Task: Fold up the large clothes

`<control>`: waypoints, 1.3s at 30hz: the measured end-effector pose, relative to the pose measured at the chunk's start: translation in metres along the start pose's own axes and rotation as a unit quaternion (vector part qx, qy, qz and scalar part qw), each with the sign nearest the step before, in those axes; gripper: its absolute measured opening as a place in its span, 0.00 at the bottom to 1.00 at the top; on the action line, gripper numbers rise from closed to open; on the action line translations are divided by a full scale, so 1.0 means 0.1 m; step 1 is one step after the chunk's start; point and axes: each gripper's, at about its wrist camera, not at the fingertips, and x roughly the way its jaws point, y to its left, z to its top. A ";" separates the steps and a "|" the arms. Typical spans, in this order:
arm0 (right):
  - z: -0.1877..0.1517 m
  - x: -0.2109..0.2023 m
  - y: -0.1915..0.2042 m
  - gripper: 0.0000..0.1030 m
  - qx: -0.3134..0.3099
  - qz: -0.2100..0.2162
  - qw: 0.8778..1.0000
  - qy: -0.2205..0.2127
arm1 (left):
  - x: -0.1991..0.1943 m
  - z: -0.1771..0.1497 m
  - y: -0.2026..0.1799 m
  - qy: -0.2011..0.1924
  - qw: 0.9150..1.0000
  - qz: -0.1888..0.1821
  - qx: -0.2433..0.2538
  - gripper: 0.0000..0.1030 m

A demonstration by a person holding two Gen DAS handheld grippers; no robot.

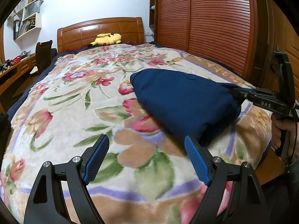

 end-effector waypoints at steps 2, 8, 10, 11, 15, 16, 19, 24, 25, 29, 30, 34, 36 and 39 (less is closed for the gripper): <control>-0.02 -0.03 -0.08 0.15 0.004 -0.019 1.000 -0.004 | 0.03 0.01 -0.02 0.001 1.000 -0.002 0.001 0.81; -0.23 0.11 -0.35 0.17 0.029 -0.026 0.999 0.014 | 0.18 0.10 -0.04 0.000 1.000 -0.002 0.012 0.81; -0.26 0.14 -0.32 0.20 0.037 -0.023 0.999 0.025 | 0.24 0.15 -0.02 0.000 1.000 -0.002 0.013 0.81; -0.25 0.12 -0.28 0.21 0.032 -0.027 0.999 0.021 | 0.26 0.17 -0.01 -0.001 1.000 -0.003 0.013 0.81; -0.26 -0.07 -0.13 0.41 -0.010 -0.064 0.998 0.005 | 0.35 0.29 0.01 -0.013 1.000 -0.012 0.016 0.81; -0.28 -0.16 -0.11 0.44 -0.019 -0.068 0.998 -0.002 | 0.40 0.34 0.02 -0.015 1.000 -0.015 0.016 0.81; -0.35 -0.38 -0.15 0.45 -0.027 -0.067 0.997 -0.014 | 0.52 0.48 0.06 -0.017 0.999 -0.022 0.016 0.81; -0.52 -0.36 -0.23 0.45 -0.022 -0.062 0.998 0.003 | 0.90 0.74 0.08 -0.013 0.999 -0.020 0.030 0.81; -0.55 -0.32 -0.25 0.45 -0.016 -0.064 0.998 0.007 | 0.97 0.77 0.08 -0.011 0.999 -0.019 0.033 0.81; -0.57 -0.10 -0.29 0.45 0.005 -0.048 0.998 0.030 | 1.34 0.97 0.11 0.004 0.999 -0.021 0.037 0.81; -0.57 -0.05 -0.28 0.46 0.005 -0.048 0.998 0.034 | 1.42 1.01 0.12 0.006 0.999 -0.022 0.037 0.81; -0.53 0.17 -0.28 0.46 0.008 -0.047 0.998 0.038 | 1.78 1.19 0.16 0.019 0.999 -0.025 0.039 0.81; -0.51 0.24 -0.31 0.47 0.019 -0.043 0.998 0.035 | 1.95 1.26 0.19 0.028 0.999 -0.027 0.037 0.81; -0.52 0.33 -0.34 0.49 0.028 -0.036 0.998 0.032 | 2.21 1.37 0.25 0.040 0.998 -0.026 0.035 0.81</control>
